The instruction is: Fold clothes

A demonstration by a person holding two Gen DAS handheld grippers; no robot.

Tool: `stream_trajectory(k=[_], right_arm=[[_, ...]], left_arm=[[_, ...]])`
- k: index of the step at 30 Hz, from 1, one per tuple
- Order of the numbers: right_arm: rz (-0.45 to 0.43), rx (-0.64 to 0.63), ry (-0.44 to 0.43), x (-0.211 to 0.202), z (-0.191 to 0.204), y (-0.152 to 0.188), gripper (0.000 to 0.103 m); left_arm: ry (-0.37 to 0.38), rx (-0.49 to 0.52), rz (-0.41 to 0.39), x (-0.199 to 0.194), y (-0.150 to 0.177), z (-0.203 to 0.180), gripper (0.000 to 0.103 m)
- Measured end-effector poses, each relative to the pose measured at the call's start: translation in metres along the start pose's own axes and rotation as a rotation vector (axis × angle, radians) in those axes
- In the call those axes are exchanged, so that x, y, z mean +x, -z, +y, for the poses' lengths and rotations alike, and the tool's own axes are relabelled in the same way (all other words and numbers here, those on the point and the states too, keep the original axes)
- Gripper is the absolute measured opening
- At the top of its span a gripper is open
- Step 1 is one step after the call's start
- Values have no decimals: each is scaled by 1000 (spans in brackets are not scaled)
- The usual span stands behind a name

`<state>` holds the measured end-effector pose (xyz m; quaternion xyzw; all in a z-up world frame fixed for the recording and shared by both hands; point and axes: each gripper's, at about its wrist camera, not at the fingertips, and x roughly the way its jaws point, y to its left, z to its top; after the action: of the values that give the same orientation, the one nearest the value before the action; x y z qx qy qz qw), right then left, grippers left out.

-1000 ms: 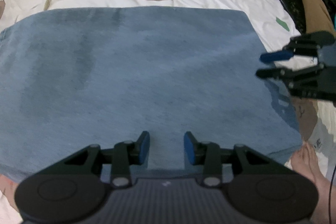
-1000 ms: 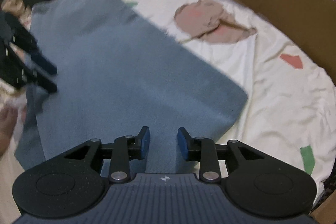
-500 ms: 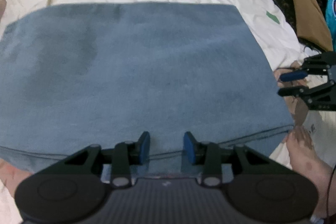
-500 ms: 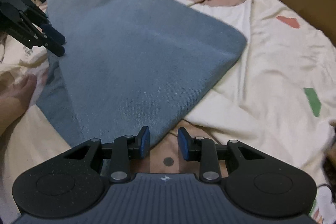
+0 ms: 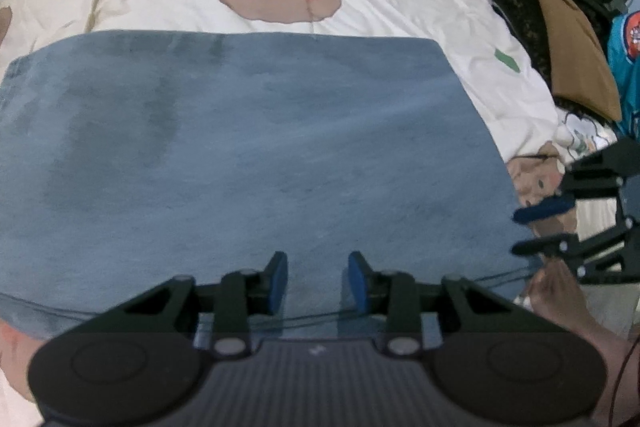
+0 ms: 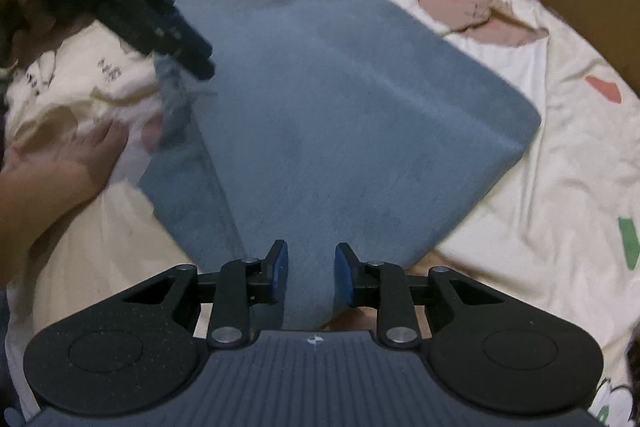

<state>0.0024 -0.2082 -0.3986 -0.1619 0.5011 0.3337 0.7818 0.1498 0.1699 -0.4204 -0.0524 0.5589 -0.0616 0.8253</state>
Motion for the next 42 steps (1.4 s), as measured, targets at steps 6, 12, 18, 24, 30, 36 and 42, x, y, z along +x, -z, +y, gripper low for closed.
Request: stream_trajectory(k=[6, 12, 18, 24, 30, 36, 42], right_arm=[[61, -4, 6, 0, 10, 13, 25], [52, 67, -3, -12, 2, 11, 24], [42, 194, 31, -16, -17, 10, 25], [31, 313, 46, -10, -37, 10, 26], [14, 434, 25, 1, -54, 10, 29], [-10, 678, -48, 13, -82, 21, 35], [-55, 831, -176, 13, -95, 35, 33]], left_arm=[[58, 1, 23, 3, 6, -5, 31], [157, 22, 60, 1, 20, -18, 25], [198, 78, 123, 9, 29, -32, 19], [205, 103, 200, 26, 35, -40, 19], [200, 88, 216, 33, 34, -35, 22], [219, 61, 209, 22, 26, -33, 18], [222, 84, 135, -4, 10, -33, 22]])
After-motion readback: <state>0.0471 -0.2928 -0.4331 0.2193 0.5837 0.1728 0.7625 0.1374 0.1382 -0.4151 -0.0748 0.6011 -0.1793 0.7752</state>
